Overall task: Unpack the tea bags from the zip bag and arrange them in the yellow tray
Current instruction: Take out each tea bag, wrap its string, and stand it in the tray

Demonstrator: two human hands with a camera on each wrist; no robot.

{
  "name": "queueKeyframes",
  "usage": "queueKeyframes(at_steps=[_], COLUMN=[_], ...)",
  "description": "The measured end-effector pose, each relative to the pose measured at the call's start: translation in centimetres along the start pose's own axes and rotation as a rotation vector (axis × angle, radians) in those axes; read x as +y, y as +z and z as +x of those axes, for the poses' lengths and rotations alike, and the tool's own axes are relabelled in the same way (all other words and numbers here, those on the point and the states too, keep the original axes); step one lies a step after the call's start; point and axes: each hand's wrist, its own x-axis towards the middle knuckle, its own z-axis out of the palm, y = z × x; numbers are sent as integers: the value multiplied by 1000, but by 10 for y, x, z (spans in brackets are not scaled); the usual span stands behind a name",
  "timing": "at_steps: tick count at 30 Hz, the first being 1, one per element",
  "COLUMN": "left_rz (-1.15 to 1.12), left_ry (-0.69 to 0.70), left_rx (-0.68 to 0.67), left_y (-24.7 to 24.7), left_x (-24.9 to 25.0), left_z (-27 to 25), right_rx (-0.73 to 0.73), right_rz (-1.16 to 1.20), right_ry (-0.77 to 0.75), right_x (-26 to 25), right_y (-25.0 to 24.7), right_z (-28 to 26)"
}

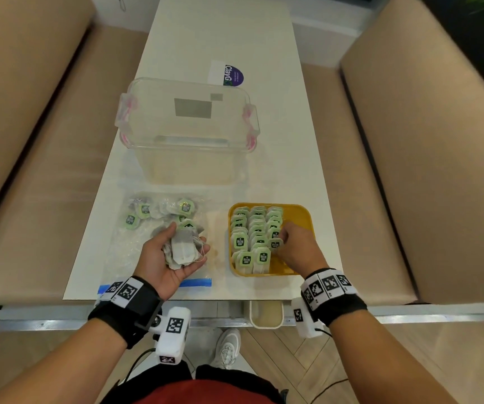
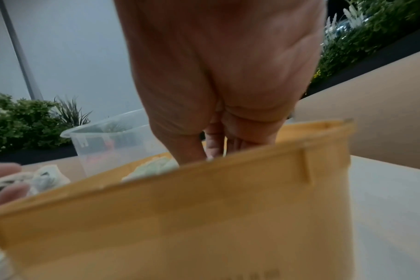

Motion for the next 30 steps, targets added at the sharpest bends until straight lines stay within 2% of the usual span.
queueKeyframes(at_steps=[4,13,20,30], left_rz=[1,-7,5,2], left_ry=[7,-8,-4,7], left_rx=[12,25,51,62], left_y=[-1,-2,-1,-2], left_x=[-1,1,-1,-3], left_z=[0,2,1,3], right_rx=[49,61,89,88], right_rz=[-2,45,108,72], right_ry=[-6,80,54,-21], right_x=[-1,0,1,14], right_y=[6,16,21,30], right_z=[-3,-1,9,24])
